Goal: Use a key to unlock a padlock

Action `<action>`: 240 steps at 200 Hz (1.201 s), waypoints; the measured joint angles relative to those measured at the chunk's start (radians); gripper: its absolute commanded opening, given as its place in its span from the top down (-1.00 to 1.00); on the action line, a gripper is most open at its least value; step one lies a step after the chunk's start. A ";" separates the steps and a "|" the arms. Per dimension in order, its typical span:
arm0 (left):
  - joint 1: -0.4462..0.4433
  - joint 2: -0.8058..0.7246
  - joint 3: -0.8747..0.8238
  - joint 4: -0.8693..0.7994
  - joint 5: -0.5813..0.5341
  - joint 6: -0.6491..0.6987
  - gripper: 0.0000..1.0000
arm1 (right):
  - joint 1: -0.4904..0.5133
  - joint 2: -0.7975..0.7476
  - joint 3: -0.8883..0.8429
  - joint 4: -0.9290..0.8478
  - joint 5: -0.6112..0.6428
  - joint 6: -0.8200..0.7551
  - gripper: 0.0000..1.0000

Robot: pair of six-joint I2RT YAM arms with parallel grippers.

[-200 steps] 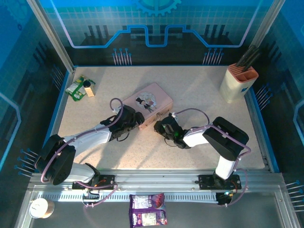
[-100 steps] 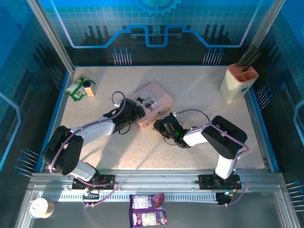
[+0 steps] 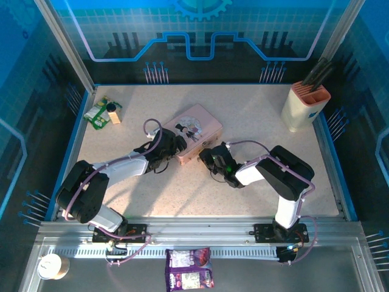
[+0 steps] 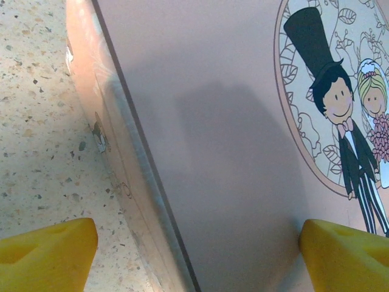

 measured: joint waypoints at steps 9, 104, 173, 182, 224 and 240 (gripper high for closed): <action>-0.001 0.000 -0.001 0.001 0.000 0.000 -0.75 | -0.003 0.000 0.000 0.000 0.006 0.000 1.00; -0.005 -0.002 -0.006 0.005 -0.014 -0.013 -0.75 | -0.015 -0.006 0.000 -0.006 0.014 -0.021 1.00; -0.006 -0.002 -0.006 0.005 -0.018 -0.022 -0.75 | -0.042 -0.031 0.000 -0.023 0.023 -0.061 1.00; -0.006 -0.002 -0.006 0.005 -0.018 -0.022 -0.74 | -0.043 -0.031 0.000 -0.023 0.023 -0.065 1.00; -0.006 -0.002 -0.006 0.004 -0.018 -0.022 -0.76 | -0.049 -0.044 -0.002 -0.035 0.021 -0.085 1.00; -0.006 -0.002 -0.006 0.004 -0.018 -0.022 -0.76 | -0.052 -0.060 -0.003 -0.048 0.021 -0.097 1.00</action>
